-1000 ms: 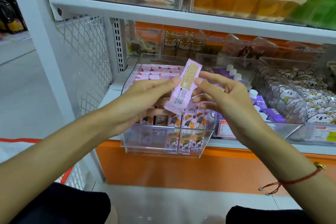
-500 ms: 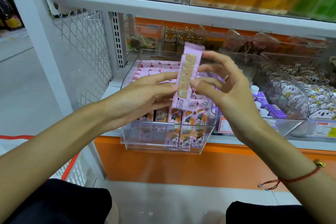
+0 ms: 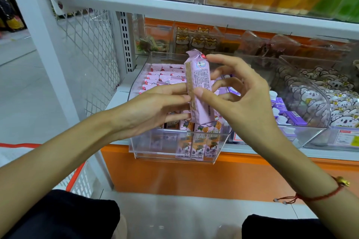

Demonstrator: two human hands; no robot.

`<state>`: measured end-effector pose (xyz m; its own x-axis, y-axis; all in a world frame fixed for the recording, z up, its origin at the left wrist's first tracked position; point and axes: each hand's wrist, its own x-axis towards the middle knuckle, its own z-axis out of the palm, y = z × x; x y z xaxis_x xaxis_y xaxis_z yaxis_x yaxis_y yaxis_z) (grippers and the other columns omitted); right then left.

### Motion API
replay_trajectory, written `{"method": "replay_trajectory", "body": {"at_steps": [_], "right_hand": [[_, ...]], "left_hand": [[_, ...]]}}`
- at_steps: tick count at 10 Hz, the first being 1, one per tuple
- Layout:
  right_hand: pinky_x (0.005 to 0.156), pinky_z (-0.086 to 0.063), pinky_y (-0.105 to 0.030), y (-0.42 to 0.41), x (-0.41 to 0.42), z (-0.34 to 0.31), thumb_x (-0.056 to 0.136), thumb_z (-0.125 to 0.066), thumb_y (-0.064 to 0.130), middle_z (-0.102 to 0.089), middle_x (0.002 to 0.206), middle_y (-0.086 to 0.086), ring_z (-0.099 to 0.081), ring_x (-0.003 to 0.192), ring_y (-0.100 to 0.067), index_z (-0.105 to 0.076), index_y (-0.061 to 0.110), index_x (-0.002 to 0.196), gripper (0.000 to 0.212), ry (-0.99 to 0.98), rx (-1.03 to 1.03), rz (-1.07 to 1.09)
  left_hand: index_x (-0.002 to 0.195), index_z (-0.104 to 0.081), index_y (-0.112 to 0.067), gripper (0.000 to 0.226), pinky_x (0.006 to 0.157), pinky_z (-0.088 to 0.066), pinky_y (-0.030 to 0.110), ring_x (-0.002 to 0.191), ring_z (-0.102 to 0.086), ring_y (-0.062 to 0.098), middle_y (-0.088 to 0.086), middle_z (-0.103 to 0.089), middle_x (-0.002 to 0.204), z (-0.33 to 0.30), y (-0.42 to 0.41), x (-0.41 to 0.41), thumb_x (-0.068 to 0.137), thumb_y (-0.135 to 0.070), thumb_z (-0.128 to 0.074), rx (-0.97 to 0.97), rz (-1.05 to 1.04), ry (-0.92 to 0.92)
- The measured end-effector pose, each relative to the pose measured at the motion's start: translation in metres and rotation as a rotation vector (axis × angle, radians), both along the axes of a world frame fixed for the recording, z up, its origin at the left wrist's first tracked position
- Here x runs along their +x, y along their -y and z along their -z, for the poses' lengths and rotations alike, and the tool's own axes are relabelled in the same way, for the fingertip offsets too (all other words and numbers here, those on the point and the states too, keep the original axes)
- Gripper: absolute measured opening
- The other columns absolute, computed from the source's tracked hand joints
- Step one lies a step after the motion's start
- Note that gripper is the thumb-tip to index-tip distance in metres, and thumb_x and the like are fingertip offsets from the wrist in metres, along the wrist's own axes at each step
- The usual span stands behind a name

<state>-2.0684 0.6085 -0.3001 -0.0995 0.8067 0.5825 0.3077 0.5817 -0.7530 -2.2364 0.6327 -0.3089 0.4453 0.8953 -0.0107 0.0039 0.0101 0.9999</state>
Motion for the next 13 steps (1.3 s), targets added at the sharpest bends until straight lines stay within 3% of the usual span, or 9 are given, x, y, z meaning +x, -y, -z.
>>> {"method": "replay_trajectory", "body": {"at_steps": [2, 4, 6, 7, 8, 9, 10, 11, 13], "right_hand": [[0.074, -0.05, -0.011, -0.006, 0.002, 0.004, 0.087, -0.066, 0.026, -0.067, 0.11, 0.011, -0.064, 0.093, 0.003, -0.057, 0.028, 0.125, 0.039, -0.03, -0.121, -0.026], [0.07, -0.058, -0.026, -0.006, -0.009, 0.007, 0.083, -0.067, 0.035, -0.067, 0.102, 0.005, -0.068, 0.082, -0.008, -0.063, 0.023, 0.109, 0.029, -0.052, -0.166, 0.0], [0.092, -0.051, -0.039, -0.011, 0.002, 0.006, 0.094, -0.054, 0.028, -0.063, 0.109, -0.008, -0.061, 0.096, -0.016, -0.065, 0.029, 0.113, 0.021, 0.055, -0.253, -0.061], [0.098, -0.047, -0.042, -0.012, 0.002, 0.008, 0.096, -0.05, 0.031, -0.057, 0.117, -0.003, -0.057, 0.104, -0.013, -0.061, 0.042, 0.11, 0.021, 0.105, -0.261, -0.103], [0.096, -0.049, -0.035, -0.012, 0.002, 0.011, 0.095, -0.052, 0.027, -0.056, 0.123, 0.001, -0.058, 0.107, -0.009, -0.049, 0.035, 0.133, 0.039, 0.083, -0.3, -0.148], [0.084, -0.051, -0.02, -0.011, -0.002, 0.016, 0.085, -0.067, 0.018, -0.06, 0.113, 0.002, -0.058, 0.093, -0.003, -0.042, 0.025, 0.134, 0.056, -0.007, -0.256, -0.116], [0.076, -0.05, -0.018, -0.011, -0.01, 0.018, 0.083, -0.07, 0.008, -0.063, 0.101, 0.0, -0.057, 0.084, -0.005, -0.051, 0.016, 0.116, 0.039, -0.065, -0.197, -0.063], [0.077, -0.051, -0.015, -0.013, -0.013, 0.02, 0.088, -0.063, 0.007, -0.064, 0.098, 0.003, -0.058, 0.083, -0.003, -0.055, 0.017, 0.114, 0.029, -0.012, -0.225, -0.105], [0.099, -0.043, -0.022, -0.018, -0.008, 0.03, 0.091, -0.061, 0.023, -0.057, 0.127, 0.003, -0.053, 0.115, -0.004, -0.047, 0.022, 0.13, 0.041, 0.32, -0.264, -0.059]], "left_hand": [[0.118, -0.061, -0.023, 0.037, 0.091, -0.051, 0.021, 0.099, -0.064, 0.001, -0.013, -0.067, 0.112, 0.004, -0.005, -0.004, 0.083, -0.026, -0.069, 0.382, -0.273, -0.093], [0.095, -0.057, -0.029, 0.029, 0.082, -0.05, 0.024, 0.088, -0.058, 0.004, -0.017, -0.061, 0.095, 0.01, -0.001, -0.003, 0.076, -0.03, -0.078, 0.809, -0.455, -0.277], [0.097, -0.055, -0.024, 0.016, 0.097, -0.051, 0.031, 0.11, -0.062, 0.002, -0.014, -0.061, 0.125, 0.004, -0.003, -0.007, 0.085, -0.028, -0.065, 0.474, -0.214, -0.08], [0.118, -0.048, -0.027, 0.043, 0.095, -0.053, 0.036, 0.102, -0.066, 0.004, -0.01, -0.061, 0.122, 0.004, -0.003, -0.007, 0.079, -0.038, -0.062, 0.449, -0.199, -0.094], [0.132, -0.047, -0.03, 0.045, 0.088, -0.055, 0.028, 0.096, -0.066, 0.001, -0.013, -0.059, 0.119, 0.003, 0.001, -0.005, 0.088, -0.034, -0.056, 0.483, -0.144, -0.139], [0.119, -0.056, -0.029, 0.025, 0.07, -0.057, 0.02, 0.087, -0.069, 0.002, -0.018, -0.064, 0.107, 0.004, 0.002, -0.002, 0.094, -0.025, -0.054, 0.438, -0.215, -0.061], [0.117, -0.056, -0.032, 0.034, 0.069, -0.055, 0.014, 0.088, -0.068, -0.001, -0.021, -0.063, 0.104, 0.002, -0.001, -0.005, 0.084, -0.033, -0.065, 0.419, -0.303, -0.078], [0.133, -0.043, -0.037, 0.065, 0.074, -0.05, 0.006, 0.095, -0.063, -0.008, -0.022, -0.055, 0.116, -0.003, -0.006, -0.016, 0.076, -0.031, -0.074, 0.48, -0.346, -0.121], [0.119, -0.056, -0.031, 0.047, 0.077, -0.048, 0.006, 0.097, -0.062, -0.009, -0.019, -0.062, 0.113, -0.01, -0.009, -0.029, 0.081, -0.009, -0.072, 0.634, -0.246, -0.195]]}}
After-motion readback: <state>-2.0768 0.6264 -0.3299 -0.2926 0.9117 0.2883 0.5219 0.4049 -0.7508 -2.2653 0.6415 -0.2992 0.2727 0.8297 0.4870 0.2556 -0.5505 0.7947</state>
